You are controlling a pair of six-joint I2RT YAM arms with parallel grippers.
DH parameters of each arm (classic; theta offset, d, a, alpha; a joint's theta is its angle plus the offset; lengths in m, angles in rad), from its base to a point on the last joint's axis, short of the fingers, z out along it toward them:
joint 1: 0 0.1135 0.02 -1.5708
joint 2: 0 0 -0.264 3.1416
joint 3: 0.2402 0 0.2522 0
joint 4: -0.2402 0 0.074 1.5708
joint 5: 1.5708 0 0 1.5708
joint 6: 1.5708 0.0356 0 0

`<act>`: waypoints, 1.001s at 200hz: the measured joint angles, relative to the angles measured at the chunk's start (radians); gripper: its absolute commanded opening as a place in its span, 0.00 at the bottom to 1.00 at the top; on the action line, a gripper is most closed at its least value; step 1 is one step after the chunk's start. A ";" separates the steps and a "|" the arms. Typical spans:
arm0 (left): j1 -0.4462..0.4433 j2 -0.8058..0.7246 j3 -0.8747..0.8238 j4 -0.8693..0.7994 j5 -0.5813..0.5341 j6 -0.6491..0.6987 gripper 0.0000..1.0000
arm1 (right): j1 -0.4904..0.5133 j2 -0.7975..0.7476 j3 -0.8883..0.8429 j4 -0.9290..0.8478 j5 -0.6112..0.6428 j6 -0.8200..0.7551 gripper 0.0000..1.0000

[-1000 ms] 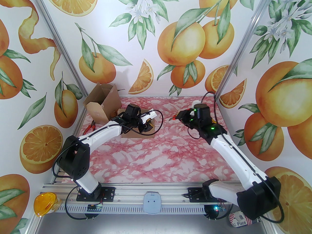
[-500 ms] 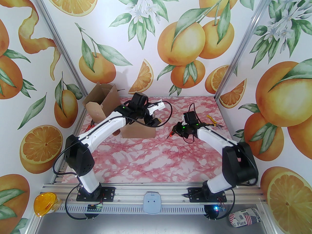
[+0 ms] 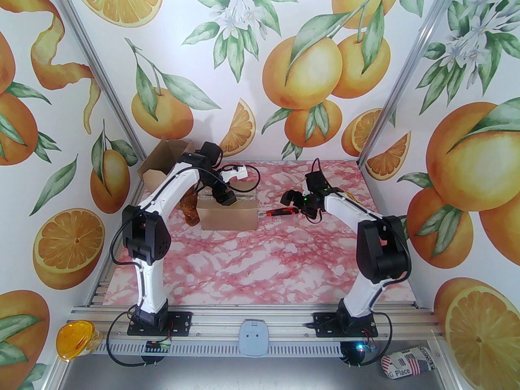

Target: Unpack the express box

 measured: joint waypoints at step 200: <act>0.009 0.119 0.140 0.017 0.042 -0.529 0.73 | 0.375 -0.037 0.002 0.299 -0.137 0.321 0.99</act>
